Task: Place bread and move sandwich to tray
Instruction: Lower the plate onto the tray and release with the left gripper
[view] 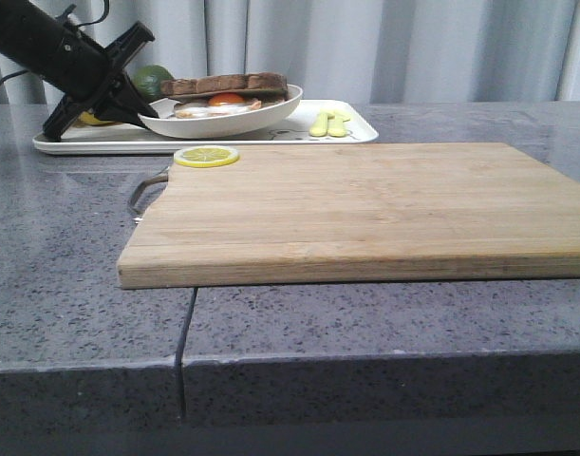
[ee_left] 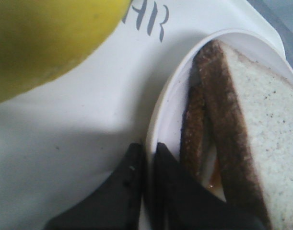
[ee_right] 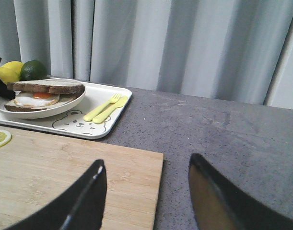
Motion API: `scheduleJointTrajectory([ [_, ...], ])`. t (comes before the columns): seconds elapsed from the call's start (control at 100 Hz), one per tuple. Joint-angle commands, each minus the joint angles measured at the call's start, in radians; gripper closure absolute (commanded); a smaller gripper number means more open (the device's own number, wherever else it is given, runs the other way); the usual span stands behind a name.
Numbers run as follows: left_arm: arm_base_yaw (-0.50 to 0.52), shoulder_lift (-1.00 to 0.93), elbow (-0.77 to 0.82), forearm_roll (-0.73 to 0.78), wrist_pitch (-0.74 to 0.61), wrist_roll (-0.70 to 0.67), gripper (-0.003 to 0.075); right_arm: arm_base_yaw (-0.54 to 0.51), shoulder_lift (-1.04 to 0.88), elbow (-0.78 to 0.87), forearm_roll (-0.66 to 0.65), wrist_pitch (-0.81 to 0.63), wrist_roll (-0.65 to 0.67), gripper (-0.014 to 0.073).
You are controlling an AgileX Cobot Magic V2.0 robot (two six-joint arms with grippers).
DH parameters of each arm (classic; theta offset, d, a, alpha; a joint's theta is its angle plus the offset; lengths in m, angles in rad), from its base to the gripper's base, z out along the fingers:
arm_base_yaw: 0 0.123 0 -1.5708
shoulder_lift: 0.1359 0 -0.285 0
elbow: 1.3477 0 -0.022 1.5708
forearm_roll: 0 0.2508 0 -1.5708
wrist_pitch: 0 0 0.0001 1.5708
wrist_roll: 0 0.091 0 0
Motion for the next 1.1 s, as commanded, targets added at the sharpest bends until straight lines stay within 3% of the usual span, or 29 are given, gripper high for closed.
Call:
scheduleJointTrajectory([
  [0.0, -0.008, -0.064, -0.032, -0.070, -0.027, -0.020, 0.0740, -0.006, 0.002, -0.027, -0.003, -0.078, -0.003, 0.0192],
  [0.74, -0.008, -0.064, -0.043, -0.086, -0.028, -0.020, 0.0734, -0.006, 0.002, -0.027, -0.003, -0.078, -0.003, 0.0192],
  [1.09, -0.005, -0.064, -0.068, -0.086, -0.029, -0.020, 0.0524, -0.006, 0.002, -0.027, -0.003, -0.079, -0.003, 0.0192],
])
